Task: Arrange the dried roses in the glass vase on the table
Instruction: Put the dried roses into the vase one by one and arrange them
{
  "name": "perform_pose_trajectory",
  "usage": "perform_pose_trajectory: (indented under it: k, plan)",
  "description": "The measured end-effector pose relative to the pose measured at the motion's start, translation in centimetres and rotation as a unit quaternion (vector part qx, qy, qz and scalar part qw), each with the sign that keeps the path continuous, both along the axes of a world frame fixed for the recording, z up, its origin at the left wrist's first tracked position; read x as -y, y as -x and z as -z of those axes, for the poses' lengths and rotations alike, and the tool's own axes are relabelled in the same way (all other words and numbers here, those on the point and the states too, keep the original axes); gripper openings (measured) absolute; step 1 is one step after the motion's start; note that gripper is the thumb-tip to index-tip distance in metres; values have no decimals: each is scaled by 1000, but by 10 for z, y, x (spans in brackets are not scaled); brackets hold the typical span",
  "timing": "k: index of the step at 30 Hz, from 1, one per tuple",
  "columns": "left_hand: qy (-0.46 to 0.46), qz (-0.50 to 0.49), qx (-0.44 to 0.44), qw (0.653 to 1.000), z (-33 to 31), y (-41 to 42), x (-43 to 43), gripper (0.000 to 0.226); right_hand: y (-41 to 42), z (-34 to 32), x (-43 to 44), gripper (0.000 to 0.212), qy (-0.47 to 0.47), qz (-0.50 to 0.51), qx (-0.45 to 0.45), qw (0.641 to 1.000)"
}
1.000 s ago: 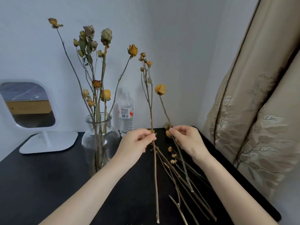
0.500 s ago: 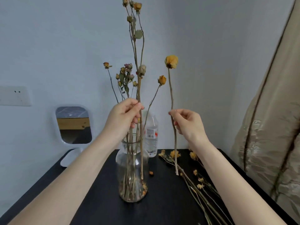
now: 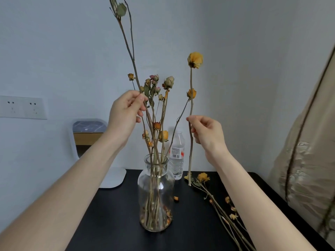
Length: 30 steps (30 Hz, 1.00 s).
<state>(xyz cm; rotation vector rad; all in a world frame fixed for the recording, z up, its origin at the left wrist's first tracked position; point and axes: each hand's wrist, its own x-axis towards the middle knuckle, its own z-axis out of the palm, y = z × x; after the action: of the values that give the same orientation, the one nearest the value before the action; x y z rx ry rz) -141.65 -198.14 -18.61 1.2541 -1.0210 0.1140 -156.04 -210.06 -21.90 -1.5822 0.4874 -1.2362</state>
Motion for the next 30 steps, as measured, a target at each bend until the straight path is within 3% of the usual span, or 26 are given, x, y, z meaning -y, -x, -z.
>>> perform_pose_trajectory:
  k: [6,20,30]
  plan:
    - [18,-2,1,1000,-18,-7,3,21,-1,4,5,14,6,8,-10,1000]
    - [-159,-31,82,983,42,3,10,14,-6,15,6,13,6,7,-20,1000]
    - [-227,-26,80,970,74,2,9,11,-9,19,3,14,4,2,-22,1000]
